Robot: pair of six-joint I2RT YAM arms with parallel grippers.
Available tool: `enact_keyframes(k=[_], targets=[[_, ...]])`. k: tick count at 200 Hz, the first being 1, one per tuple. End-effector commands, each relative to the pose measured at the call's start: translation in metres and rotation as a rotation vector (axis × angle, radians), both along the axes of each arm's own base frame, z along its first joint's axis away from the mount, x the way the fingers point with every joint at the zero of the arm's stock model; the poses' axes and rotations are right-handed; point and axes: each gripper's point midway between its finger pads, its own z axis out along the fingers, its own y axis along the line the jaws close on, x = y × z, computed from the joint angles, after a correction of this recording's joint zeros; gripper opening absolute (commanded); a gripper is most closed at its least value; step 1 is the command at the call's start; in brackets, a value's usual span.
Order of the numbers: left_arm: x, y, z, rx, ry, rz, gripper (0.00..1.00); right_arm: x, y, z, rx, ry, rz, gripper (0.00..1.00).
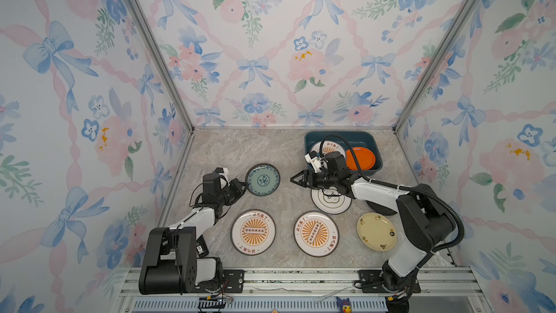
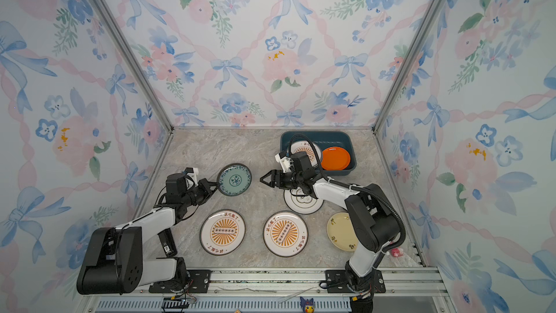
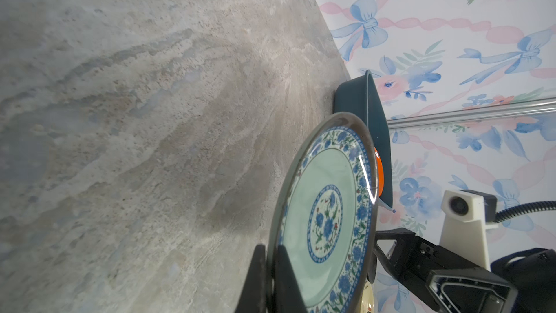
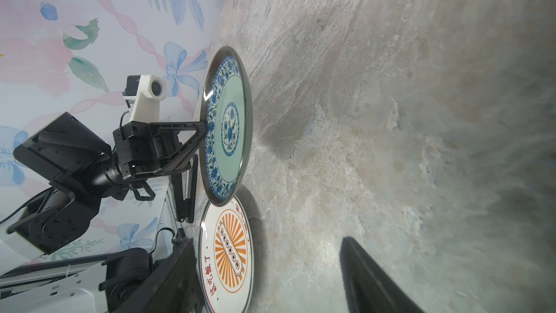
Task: Place the plates into the plastic bin on the countertop
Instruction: Pick up the plate from the middle-left of the table, then place the plate in the plastic bin.
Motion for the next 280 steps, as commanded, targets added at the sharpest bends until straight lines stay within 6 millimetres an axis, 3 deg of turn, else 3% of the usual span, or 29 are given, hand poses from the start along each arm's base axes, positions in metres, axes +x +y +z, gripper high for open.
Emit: enact_keyframes(k=[1, 91, 203, 280], targets=[[0.006, -0.009, 0.022, -0.021, -0.063, -0.034, 0.00, 0.007, 0.016, 0.016, 0.087, -0.017, 0.015, 0.73], [0.006, -0.025, 0.022, -0.010, -0.063, -0.066, 0.00, 0.013, 0.042, 0.005, 0.141, 0.032, 0.039, 0.67], [0.009, -0.037, 0.015, -0.002, -0.049, -0.096, 0.00, 0.012, 0.057, -0.006, 0.178, 0.093, 0.061, 0.31], [0.010, -0.042, 0.020, -0.009, -0.058, -0.109, 0.00, 0.009, 0.059, -0.013, 0.159, 0.114, 0.071, 0.25]])
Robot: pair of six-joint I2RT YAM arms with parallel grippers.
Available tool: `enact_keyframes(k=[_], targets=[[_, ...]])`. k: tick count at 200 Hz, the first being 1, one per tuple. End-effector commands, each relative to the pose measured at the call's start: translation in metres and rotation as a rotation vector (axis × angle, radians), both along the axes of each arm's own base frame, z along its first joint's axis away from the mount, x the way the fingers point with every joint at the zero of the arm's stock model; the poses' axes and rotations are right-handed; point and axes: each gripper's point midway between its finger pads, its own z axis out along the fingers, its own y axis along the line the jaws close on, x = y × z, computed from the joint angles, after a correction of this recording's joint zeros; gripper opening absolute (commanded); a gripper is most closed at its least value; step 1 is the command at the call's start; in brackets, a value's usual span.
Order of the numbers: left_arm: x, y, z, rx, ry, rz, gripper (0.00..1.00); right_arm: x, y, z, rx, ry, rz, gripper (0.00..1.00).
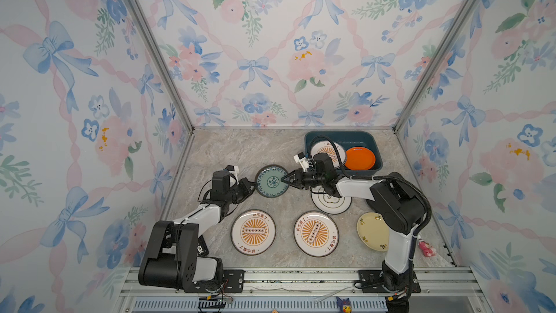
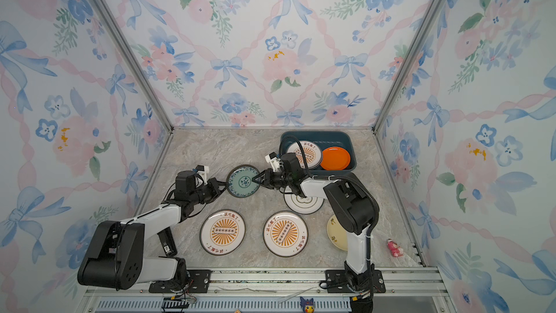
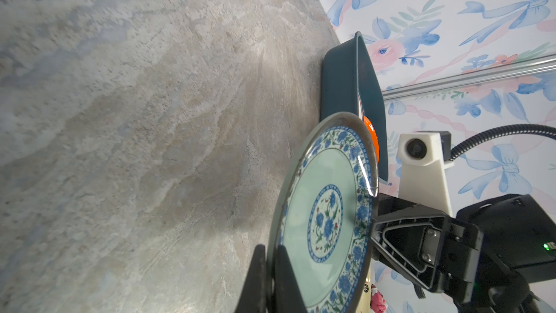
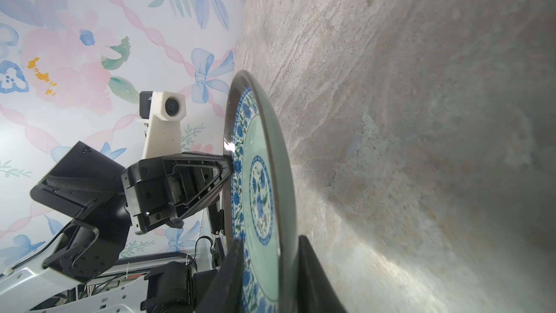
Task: Place the plates into the plastic bin on the countertop
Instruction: Place the plate in the plastic bin.
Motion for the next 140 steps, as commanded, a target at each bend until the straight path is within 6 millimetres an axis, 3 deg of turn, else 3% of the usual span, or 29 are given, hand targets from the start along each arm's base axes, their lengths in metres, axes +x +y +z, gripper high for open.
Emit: enact_keyframes(k=[1, 62, 109, 140], targets=[[0.011, -0.006, 0.019, -0.016, -0.059, -0.010, 0.00, -0.003, 0.010, 0.002, 0.009, -0.011, 0.034, 0.25], [0.010, -0.010, 0.024, -0.023, -0.070, -0.021, 0.00, -0.004, 0.014, -0.002, 0.004, 0.000, 0.042, 0.20], [0.011, -0.012, 0.023, -0.024, -0.065, -0.027, 0.00, -0.004, 0.014, 0.002, 0.005, -0.004, 0.048, 0.04], [0.011, -0.015, 0.024, -0.024, -0.068, -0.038, 0.14, -0.001, 0.007, 0.008, -0.035, -0.019, 0.040, 0.00]])
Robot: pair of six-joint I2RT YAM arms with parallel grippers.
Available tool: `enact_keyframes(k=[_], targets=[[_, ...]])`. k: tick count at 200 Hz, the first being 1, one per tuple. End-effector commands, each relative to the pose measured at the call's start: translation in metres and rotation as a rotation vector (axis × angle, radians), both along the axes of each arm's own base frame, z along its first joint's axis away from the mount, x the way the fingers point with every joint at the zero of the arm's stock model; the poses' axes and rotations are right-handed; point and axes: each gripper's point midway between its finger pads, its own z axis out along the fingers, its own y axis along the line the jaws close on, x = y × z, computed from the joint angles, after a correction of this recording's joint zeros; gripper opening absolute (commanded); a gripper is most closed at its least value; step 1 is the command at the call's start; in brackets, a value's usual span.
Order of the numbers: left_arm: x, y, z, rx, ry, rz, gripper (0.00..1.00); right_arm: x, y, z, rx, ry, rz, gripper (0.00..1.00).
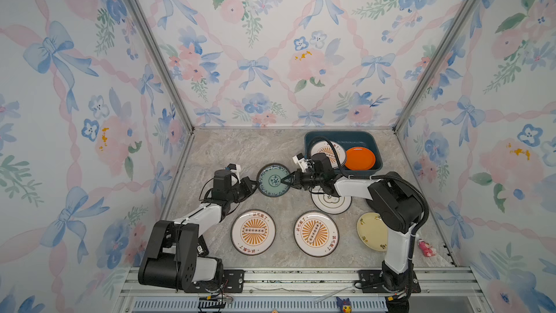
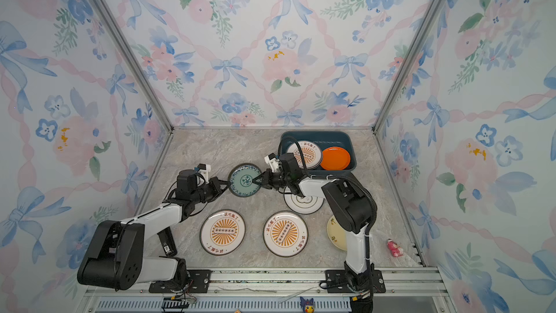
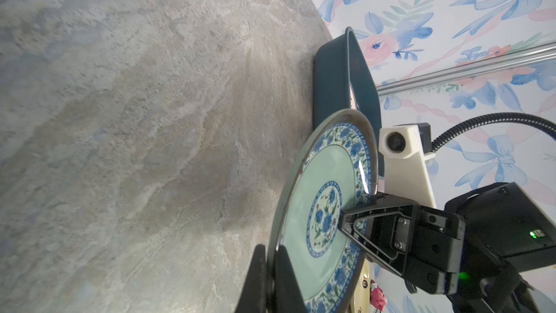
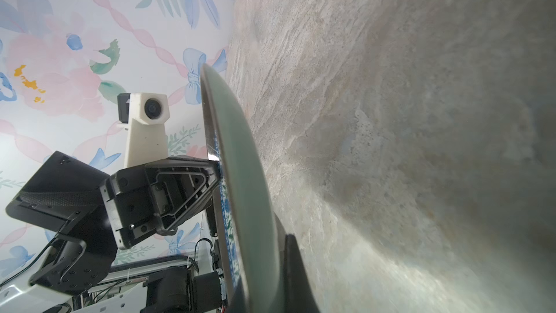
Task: Place the plates into the plastic bin on the countertop
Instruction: Place the plate in the plastic bin.
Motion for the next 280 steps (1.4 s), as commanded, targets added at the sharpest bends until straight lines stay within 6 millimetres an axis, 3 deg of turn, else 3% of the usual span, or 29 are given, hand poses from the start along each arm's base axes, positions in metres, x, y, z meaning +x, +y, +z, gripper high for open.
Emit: enact_keyframes(k=[1, 30, 60, 90, 92, 103, 136, 167, 192, 224, 261, 264, 280], targets=[[0.010, -0.007, 0.018, -0.025, -0.046, -0.015, 0.14, -0.001, 0.003, 0.016, -0.013, -0.058, 0.046, 0.00], [0.009, -0.007, 0.017, -0.022, -0.046, -0.019, 0.33, 0.008, -0.026, 0.025, -0.155, -0.093, 0.005, 0.00], [0.008, -0.009, 0.016, -0.022, -0.049, -0.036, 0.48, 0.025, -0.083, 0.043, -0.355, -0.147, -0.086, 0.00], [0.005, -0.012, 0.016, -0.015, -0.056, -0.064, 0.57, 0.046, -0.157, 0.066, -0.448, -0.151, -0.237, 0.00], [0.005, -0.012, 0.016, -0.015, -0.057, -0.065, 0.57, 0.046, -0.161, 0.075, -0.449, -0.173, -0.250, 0.00], [0.004, -0.014, 0.015, -0.014, -0.058, -0.074, 0.59, 0.051, -0.196, 0.084, -0.522, -0.190, -0.324, 0.00], [0.003, -0.016, 0.012, -0.006, -0.059, -0.092, 0.65, 0.062, -0.292, 0.100, -0.709, -0.208, -0.564, 0.00], [0.002, -0.018, 0.007, -0.002, -0.049, -0.105, 0.65, 0.066, -0.354, 0.106, -0.806, -0.183, -0.715, 0.00], [0.001, -0.019, 0.007, 0.001, -0.051, -0.113, 0.66, 0.071, -0.385, 0.099, -0.841, -0.145, -0.773, 0.00], [0.000, -0.019, 0.005, 0.007, -0.051, -0.116, 0.66, 0.083, -0.407, 0.085, -0.841, -0.100, -0.801, 0.00], [0.001, -0.020, 0.003, 0.007, -0.045, -0.120, 0.65, 0.100, -0.414, 0.079, -0.783, -0.074, -0.812, 0.00], [0.001, -0.020, 0.003, 0.007, -0.046, -0.120, 0.65, 0.102, -0.414, 0.070, -0.786, -0.054, -0.805, 0.00], [0.001, -0.020, 0.003, 0.008, -0.046, -0.121, 0.65, 0.108, -0.413, 0.061, -0.767, -0.034, -0.799, 0.00]])
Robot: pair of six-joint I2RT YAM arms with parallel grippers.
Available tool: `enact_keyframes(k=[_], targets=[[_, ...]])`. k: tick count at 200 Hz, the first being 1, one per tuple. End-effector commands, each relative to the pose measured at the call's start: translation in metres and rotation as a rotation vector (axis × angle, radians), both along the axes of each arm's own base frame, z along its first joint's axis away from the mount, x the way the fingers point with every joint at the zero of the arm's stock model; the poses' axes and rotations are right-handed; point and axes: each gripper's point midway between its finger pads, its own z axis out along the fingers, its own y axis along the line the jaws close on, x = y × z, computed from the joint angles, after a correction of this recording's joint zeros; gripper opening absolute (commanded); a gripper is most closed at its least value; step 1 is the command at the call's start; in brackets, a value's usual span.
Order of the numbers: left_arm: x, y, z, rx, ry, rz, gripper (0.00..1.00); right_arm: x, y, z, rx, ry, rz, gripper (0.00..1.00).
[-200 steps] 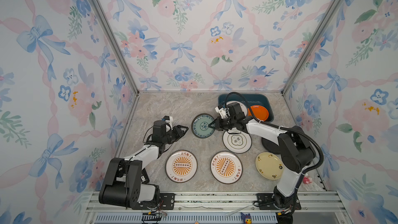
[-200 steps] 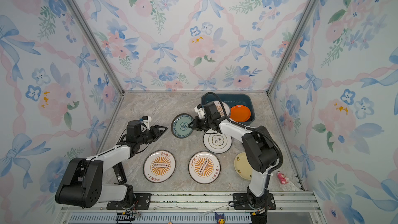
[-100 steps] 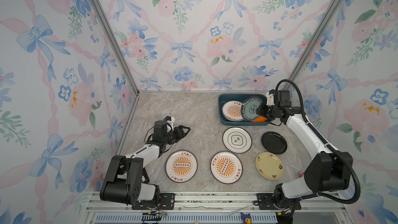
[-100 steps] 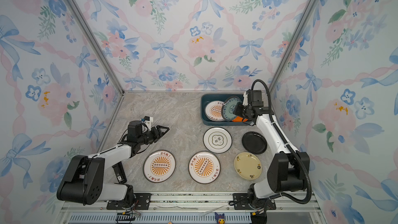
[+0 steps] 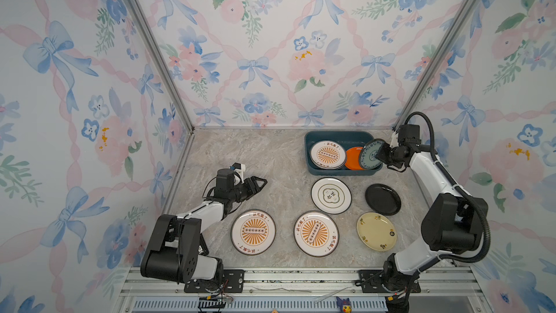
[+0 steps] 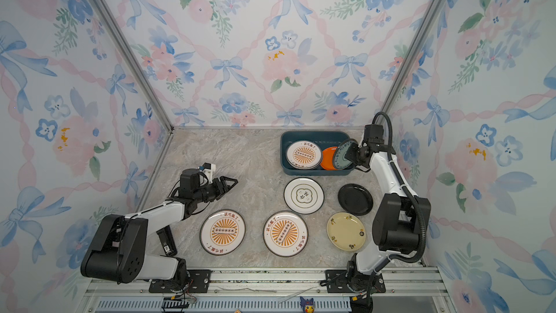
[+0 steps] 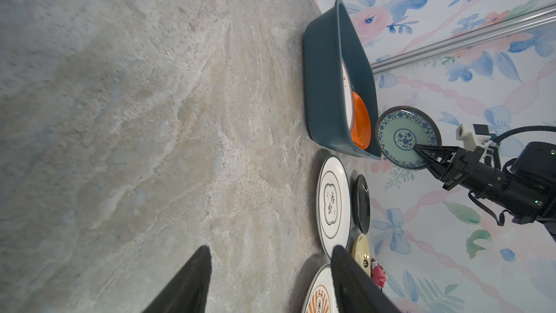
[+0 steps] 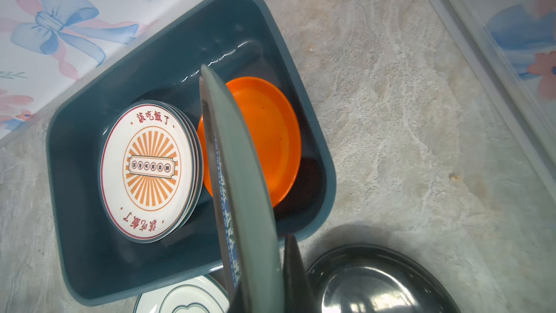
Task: Place the plates into the plastic bin on the countertop
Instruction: Place the plate in the plastic bin.
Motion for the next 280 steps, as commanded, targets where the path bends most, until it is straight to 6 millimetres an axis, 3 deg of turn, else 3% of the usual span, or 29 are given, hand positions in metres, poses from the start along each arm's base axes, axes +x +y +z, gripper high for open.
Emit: enact_keyframes(k=[1, 55, 175, 217, 253, 280], targets=[[0.003, -0.005, 0.005, 0.004, -0.029, -0.031, 0.65, 0.017, 0.002, 0.003, 0.046, -0.031, 0.006, 0.00], [0.005, -0.005, 0.003, 0.007, -0.024, -0.033, 0.65, 0.028, 0.009, -0.026, 0.124, -0.001, 0.011, 0.00], [0.006, -0.006, -0.001, 0.011, -0.014, -0.034, 0.65, 0.036, -0.003, -0.083, 0.190, 0.092, -0.036, 0.04], [0.006, -0.005, -0.002, 0.011, -0.012, -0.036, 0.65, 0.032, -0.006, -0.098, 0.175, 0.130, -0.052, 0.20], [0.006, -0.006, -0.002, 0.013, -0.013, -0.037, 0.65, 0.027, -0.013, -0.100, 0.132, 0.151, -0.064, 0.37], [0.006, -0.006, -0.002, 0.013, -0.014, -0.038, 0.65, 0.026, -0.017, -0.092, 0.105, 0.148, -0.070, 0.43]])
